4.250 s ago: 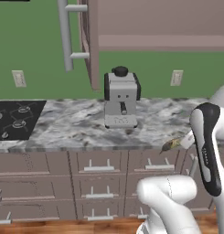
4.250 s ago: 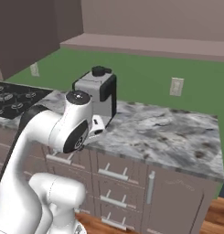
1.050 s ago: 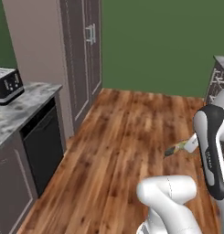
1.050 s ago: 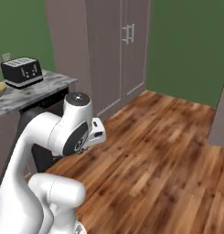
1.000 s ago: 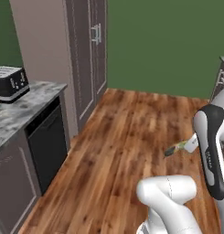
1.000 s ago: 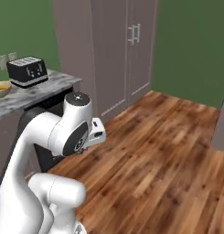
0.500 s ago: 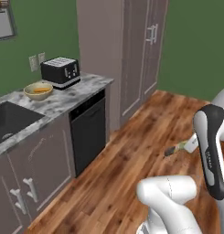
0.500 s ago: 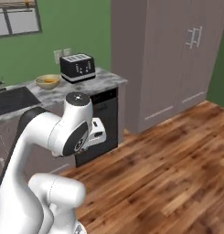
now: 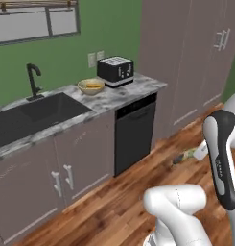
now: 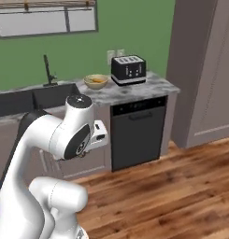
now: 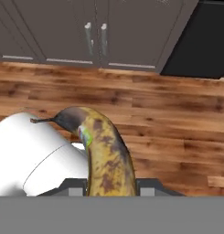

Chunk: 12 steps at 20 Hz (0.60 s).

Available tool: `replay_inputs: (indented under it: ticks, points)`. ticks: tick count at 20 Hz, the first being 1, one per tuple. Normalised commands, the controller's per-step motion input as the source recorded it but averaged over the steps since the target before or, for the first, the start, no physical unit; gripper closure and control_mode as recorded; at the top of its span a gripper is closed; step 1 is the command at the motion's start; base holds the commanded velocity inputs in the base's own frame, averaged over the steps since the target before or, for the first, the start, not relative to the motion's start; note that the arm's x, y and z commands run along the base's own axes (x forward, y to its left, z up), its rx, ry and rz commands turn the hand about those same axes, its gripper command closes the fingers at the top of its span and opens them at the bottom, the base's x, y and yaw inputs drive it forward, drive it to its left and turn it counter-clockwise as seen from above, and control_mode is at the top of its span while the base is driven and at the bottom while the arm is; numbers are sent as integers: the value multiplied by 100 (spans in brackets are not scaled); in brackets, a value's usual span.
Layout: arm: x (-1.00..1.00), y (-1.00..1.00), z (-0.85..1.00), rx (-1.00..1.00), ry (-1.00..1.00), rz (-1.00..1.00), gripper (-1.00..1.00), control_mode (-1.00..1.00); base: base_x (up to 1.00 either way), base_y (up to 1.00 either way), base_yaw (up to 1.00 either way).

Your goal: Pick the bananas from the cabinet and place them in one bowl. Pick the carrot from the sink and place it in the other bowl.

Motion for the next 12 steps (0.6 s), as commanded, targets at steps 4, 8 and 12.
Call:
replay_inputs:
  ticks: [4,8,12]
  points:
    - [0,0,0,0,0,0,100,100,-1,0,50]
    - [0,0,0,0,0,0,100,100,-1,0,50]
    - [0,0,0,0,0,0,100,100,-2,-3,50]
